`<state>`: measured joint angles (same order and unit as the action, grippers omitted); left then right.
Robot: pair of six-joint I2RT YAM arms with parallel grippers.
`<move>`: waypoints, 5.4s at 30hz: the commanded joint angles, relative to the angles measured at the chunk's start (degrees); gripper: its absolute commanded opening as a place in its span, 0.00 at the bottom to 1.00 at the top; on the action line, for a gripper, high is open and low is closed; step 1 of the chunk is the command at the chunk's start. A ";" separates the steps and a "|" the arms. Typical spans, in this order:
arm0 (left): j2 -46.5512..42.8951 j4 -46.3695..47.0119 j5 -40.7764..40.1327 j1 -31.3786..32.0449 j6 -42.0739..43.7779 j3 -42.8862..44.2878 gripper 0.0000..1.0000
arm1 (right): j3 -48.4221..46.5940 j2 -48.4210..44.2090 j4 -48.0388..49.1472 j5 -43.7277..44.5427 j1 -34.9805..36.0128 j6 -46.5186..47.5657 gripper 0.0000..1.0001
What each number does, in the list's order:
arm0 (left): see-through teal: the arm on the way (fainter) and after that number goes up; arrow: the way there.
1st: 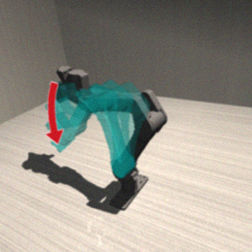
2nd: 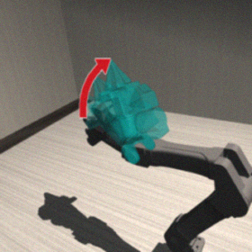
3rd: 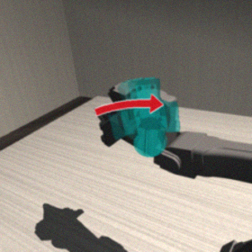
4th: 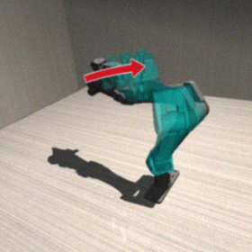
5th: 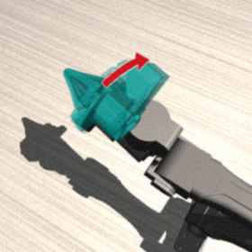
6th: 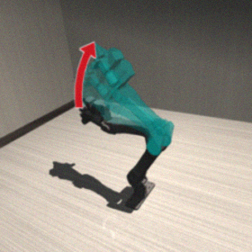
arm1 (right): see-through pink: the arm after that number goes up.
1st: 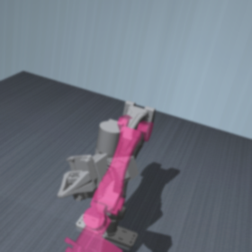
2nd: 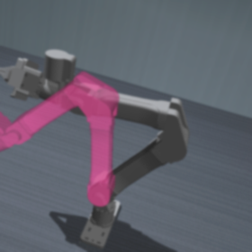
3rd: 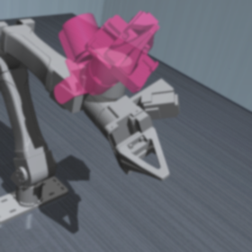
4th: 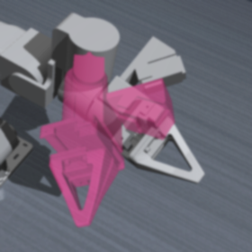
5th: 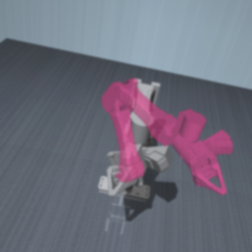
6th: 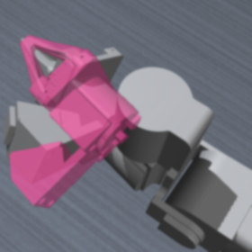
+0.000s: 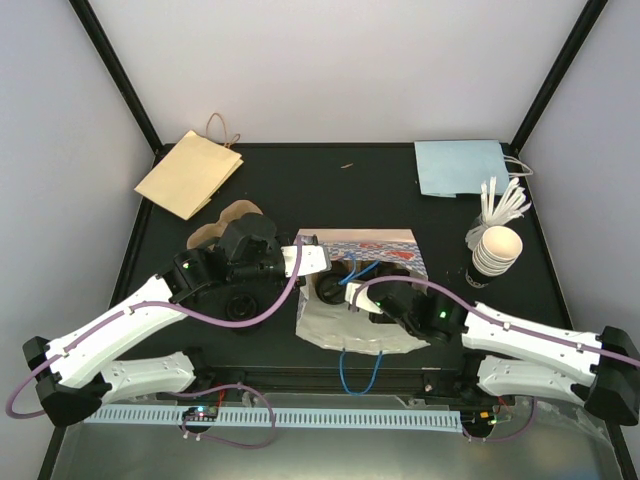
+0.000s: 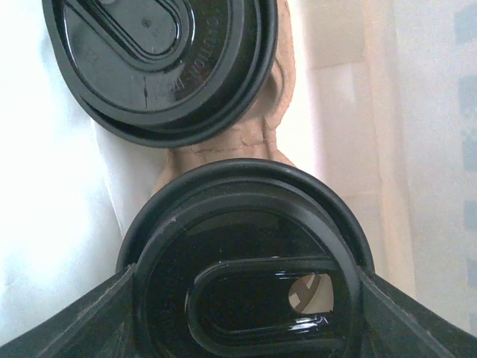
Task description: Pack the takeout coffee
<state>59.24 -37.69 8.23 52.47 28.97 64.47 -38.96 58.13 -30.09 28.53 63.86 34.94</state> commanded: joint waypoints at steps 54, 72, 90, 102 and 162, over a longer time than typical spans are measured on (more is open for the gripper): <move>-0.94 -0.56 -13.06 0.79 0.82 2.72 0.02 | -7.98 -2.05 1.11 -1.97 -0.31 -20.21 0.68; -0.97 0.58 -14.65 0.79 0.69 2.41 0.02 | -6.19 0.41 2.19 3.88 -0.31 -25.45 0.68; 2.28 1.74 -14.31 0.79 -2.44 4.09 0.02 | -1.35 -1.27 1.55 -3.44 4.06 -22.09 0.65; 4.24 3.71 -20.24 0.79 0.00 6.06 0.02 | -1.56 2.62 6.66 -6.31 9.61 -21.88 0.66; -1.42 3.32 -10.35 1.06 0.03 0.22 0.02 | 0.36 0.22 9.09 8.29 4.88 -26.84 0.70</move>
<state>58.17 -35.11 -2.76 53.01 28.49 63.51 -39.46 57.58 -24.49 38.04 69.19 9.37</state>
